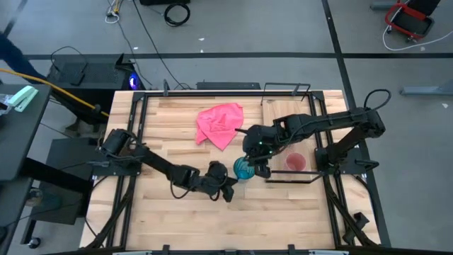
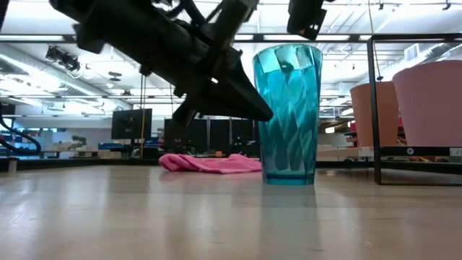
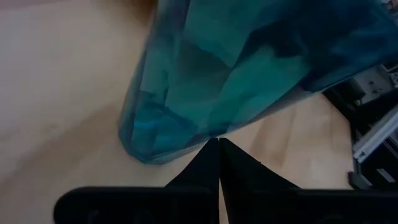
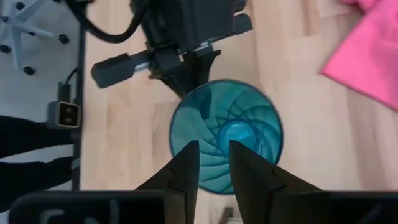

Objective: Stack small to large cups/mugs on shelf
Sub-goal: Put the blue glass cup on the shelf

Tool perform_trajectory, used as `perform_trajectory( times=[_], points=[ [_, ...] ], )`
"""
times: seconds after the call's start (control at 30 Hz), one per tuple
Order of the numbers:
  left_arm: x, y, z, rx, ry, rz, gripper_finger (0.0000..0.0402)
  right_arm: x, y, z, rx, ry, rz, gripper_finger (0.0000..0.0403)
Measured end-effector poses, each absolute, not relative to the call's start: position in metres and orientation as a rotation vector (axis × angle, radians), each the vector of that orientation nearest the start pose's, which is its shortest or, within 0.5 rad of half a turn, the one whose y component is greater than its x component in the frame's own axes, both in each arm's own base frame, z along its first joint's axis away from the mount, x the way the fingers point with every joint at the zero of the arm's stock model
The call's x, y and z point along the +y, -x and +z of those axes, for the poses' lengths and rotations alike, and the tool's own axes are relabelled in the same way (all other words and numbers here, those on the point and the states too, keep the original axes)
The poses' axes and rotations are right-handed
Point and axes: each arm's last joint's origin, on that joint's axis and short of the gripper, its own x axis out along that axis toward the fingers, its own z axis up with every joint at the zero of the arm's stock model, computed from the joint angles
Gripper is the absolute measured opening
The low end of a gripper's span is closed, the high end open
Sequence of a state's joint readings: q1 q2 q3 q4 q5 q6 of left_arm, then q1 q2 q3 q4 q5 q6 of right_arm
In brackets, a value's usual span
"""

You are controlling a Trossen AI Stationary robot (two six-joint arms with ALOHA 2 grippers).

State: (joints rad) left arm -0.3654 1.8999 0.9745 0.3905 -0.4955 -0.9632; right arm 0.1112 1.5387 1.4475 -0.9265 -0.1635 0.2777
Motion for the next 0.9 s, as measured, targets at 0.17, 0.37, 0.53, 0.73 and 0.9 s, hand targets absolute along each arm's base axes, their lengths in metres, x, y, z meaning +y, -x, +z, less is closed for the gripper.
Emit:
perform_trajectory(
  times=[0.17, 0.37, 0.53, 0.73, 0.9],
  points=[
    [-0.107, -0.366, 0.146, 0.377, 0.699, 0.370, 0.0011, 0.020, -0.311, 0.323, 1.041, -0.294, 0.059, 0.0094],
    [-0.100, -0.368, 0.148, 0.378, 0.703, 0.368, 0.0026, -0.004, -0.308, 0.321, 1.063, -0.337, -0.016, 0.0094],
    [-0.102, -0.366, 0.156, 0.400, 0.714, 0.302, 0.0023, -0.018, -0.300, 0.317, 1.145, -0.367, -0.067, 0.0094],
    [-0.098, -0.360, 0.171, 0.430, 0.666, 0.276, 0.0014, -0.023, -0.294, 0.315, 1.207, -0.389, -0.086, 0.0094],
    [-0.088, -0.354, 0.176, 0.480, 0.639, 0.319, 0.0020, -0.015, -0.295, 0.315, 1.201, -0.375, -0.055, 0.0102]
  ],
)
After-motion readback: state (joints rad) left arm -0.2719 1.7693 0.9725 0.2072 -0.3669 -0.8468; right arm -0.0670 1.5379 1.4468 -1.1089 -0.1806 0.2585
